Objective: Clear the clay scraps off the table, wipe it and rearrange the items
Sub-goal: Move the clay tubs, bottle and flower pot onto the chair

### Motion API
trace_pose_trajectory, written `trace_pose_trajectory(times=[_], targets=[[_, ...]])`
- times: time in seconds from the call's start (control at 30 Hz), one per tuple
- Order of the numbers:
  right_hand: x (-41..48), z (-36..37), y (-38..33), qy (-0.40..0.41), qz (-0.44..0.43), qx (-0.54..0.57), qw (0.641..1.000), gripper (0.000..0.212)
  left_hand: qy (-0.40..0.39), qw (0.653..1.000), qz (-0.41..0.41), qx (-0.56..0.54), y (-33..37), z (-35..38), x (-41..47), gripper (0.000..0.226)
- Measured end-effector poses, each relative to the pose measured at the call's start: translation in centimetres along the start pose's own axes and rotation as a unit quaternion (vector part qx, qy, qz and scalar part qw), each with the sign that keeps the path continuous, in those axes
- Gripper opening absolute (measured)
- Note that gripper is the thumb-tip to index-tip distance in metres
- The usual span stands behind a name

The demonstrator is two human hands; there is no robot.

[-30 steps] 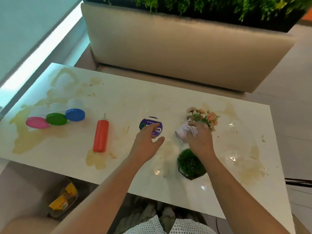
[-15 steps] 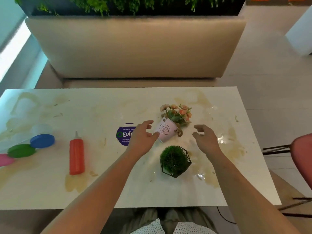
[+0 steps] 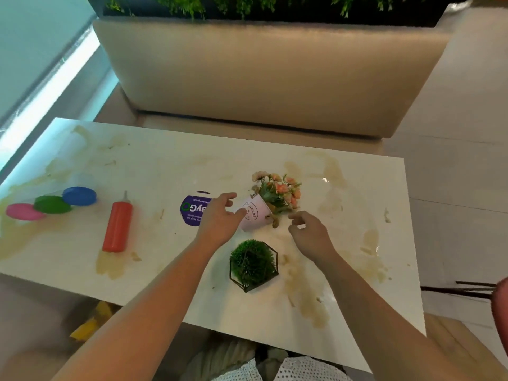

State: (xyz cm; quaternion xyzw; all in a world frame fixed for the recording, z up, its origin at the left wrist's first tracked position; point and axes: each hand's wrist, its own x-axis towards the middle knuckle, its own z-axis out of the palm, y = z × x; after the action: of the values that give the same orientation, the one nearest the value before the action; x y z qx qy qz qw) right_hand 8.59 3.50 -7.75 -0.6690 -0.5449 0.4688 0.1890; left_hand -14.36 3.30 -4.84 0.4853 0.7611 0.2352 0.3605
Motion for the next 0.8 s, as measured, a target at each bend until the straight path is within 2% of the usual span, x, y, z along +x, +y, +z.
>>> trace_pose_trajectory(times=[0.1,0.23,0.5,0.67,0.8], targets=[[-0.1,0.4,-2.2,-0.003,-0.059,0.001,0.998,0.02,0.044,0.999,-0.023,-0.007,-0.7,-1.4,-1.7,0.048],[-0.2,2.7,-6.7,-0.037,-0.135,0.014,0.99,0.021,0.119,0.992,-0.036,-0.026,-2.7,-5.1,-3.0,0.044],[-0.4,14.8,-17.7,-0.171,-0.238,-0.049,0.955,0.028,0.231,0.968,-0.09,-0.027,-10.5,-16.9,-4.0,0.045],[-0.2,25.2,-23.9,-0.209,-0.264,-0.074,0.939,0.04,0.278,0.952,-0.118,-0.045,-18.3,-24.7,-2.4,0.052],[1.3,33.6,-28.3,-0.219,-0.227,-0.073,0.946,0.049,0.288,0.948,-0.129,-0.047,-24.8,-31.6,0.6,0.056]])
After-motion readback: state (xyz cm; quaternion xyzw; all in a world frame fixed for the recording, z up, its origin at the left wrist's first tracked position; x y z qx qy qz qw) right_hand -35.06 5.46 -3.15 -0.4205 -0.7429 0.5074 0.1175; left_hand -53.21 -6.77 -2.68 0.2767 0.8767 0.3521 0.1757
